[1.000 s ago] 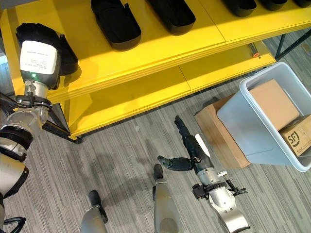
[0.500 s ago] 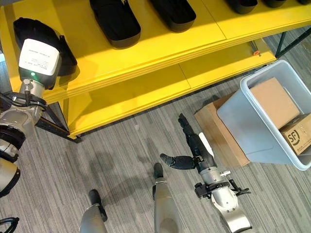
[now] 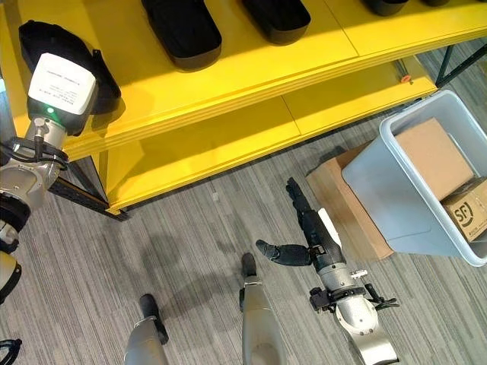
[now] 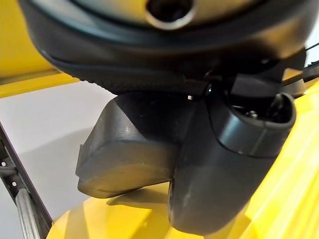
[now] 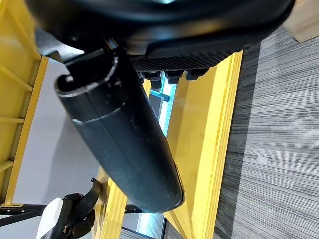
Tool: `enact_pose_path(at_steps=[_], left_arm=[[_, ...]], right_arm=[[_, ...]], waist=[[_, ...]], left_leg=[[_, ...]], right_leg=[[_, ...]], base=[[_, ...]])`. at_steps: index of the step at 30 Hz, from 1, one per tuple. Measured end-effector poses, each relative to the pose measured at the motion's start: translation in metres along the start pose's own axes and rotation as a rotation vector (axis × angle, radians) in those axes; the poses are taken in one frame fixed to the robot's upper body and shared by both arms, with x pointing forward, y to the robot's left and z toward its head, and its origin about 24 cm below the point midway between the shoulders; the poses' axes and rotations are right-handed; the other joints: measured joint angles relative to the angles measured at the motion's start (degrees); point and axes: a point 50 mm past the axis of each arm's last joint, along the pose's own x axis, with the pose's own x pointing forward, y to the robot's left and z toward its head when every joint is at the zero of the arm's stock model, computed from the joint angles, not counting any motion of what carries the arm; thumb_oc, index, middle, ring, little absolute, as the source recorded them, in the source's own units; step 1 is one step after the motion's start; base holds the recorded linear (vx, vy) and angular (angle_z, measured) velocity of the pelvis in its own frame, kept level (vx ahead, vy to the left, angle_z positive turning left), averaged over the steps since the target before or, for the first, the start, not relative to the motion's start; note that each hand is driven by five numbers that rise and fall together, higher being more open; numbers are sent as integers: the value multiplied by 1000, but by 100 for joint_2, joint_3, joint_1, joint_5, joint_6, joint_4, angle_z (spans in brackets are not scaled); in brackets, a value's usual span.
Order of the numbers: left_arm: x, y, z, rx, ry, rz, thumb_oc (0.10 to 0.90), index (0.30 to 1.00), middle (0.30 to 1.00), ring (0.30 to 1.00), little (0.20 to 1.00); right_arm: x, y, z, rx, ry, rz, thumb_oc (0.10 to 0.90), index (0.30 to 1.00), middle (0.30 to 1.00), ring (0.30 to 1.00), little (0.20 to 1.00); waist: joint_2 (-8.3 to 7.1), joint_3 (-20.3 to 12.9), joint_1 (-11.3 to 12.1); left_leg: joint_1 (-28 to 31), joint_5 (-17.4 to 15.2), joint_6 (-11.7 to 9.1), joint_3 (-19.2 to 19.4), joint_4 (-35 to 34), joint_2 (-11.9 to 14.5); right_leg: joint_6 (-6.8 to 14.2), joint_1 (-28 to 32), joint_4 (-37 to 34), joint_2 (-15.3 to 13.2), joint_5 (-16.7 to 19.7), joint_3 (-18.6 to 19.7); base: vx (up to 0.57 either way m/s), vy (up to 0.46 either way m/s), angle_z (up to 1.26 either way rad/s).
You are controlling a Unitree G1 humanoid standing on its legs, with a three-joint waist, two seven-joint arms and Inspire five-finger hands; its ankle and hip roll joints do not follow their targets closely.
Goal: Move parts from the plastic box to the shelf.
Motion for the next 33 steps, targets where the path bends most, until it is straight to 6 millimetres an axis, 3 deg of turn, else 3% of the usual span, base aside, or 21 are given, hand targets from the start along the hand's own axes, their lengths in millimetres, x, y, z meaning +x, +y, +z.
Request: enact_pose_path(at_steps=[8,18,28,33], left_arm=[[6,6,3,10,-40,11,400,300,300,300,300],[19,34,-13,80,-65,80,400,300,300,300,300],[19,28,-13,75,-44,57,400,300,300,300,300],[23,23,-2,24,-12,45,400,300,300,300,300]], right_arm=[[0,-1,0,-2,-2,-5,900,1000,1000,1000,1000],[0,-1,0,0,0,-7,900,1000,1000,1000,1000],[-5,-3,-3,-1,16,-14,900,1000,1000,1000,1000],[-6,-6,-2,-7,16,-27,900,1000,1000,1000,1000]], waist=[[28,-15,-9],[64,-33,13],[66,-39,-5],[76,-86,-9]], left_leg=[[0,-5,-8,14,0,2],[5,-7,-12,11,15,1],[-128,-73,15,-7,183,5],[-194,-75,15,-36,224,6]], right_leg=[[3,-17,8,0,-2,5],[2,-20,47,0,-12,6],[-2,-117,102,-3,-11,27],[-3,-167,141,0,-12,23]], base=[[4,-1,0],[3,-1,0],[0,0,0],[0,0,0]])
